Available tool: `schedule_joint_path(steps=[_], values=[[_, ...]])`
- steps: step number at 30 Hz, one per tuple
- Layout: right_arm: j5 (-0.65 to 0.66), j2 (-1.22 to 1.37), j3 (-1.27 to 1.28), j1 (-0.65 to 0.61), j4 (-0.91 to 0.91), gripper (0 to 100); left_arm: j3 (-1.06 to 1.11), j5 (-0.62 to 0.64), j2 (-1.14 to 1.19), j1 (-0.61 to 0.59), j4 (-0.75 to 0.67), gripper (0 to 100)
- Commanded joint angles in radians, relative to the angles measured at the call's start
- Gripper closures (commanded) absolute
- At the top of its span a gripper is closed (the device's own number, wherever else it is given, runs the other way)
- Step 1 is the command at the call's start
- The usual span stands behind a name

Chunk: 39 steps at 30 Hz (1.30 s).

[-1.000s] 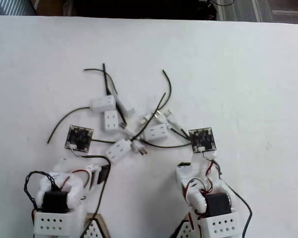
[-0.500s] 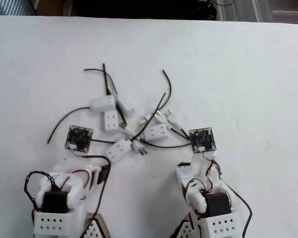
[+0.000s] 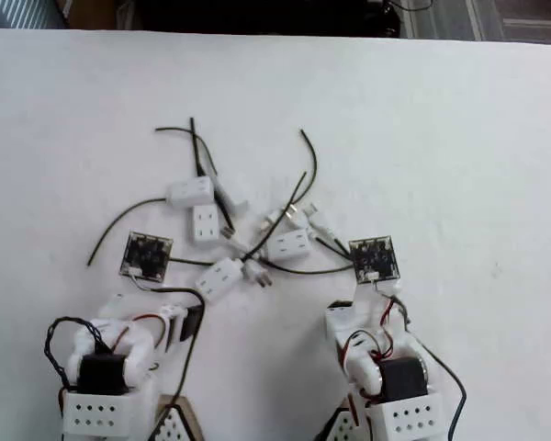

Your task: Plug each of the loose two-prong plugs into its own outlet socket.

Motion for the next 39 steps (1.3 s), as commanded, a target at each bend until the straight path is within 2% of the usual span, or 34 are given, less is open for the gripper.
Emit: schedule_joint_path(steps=[1, 23, 29, 36, 39], values=[[0.005, -0.007, 0.011, 0.005, 0.004, 98.1, -0.003, 0.008, -0.005, 0.008, 0.003, 69], [0.005, -0.010, 0.002, 0.016, 0.031, 98.1, -0.025, 0.002, -0.007, 0.005, 0.008, 69], [0.008, -0.010, -0.091, 0.165, 0.051, 98.1, -0.028, 0.002, -0.007, 0.005, 0.008, 69], [0.015, -0.007, -0.226, 0.180, -0.058, 98.1, -0.028, 0.002, -0.008, -0.142, -0.002, 69], [0.103, -0.005, -0.301, 0.147, -0.059, 98.1, -0.023, 0.002, -0.008, -0.153, -0.028, 68]])
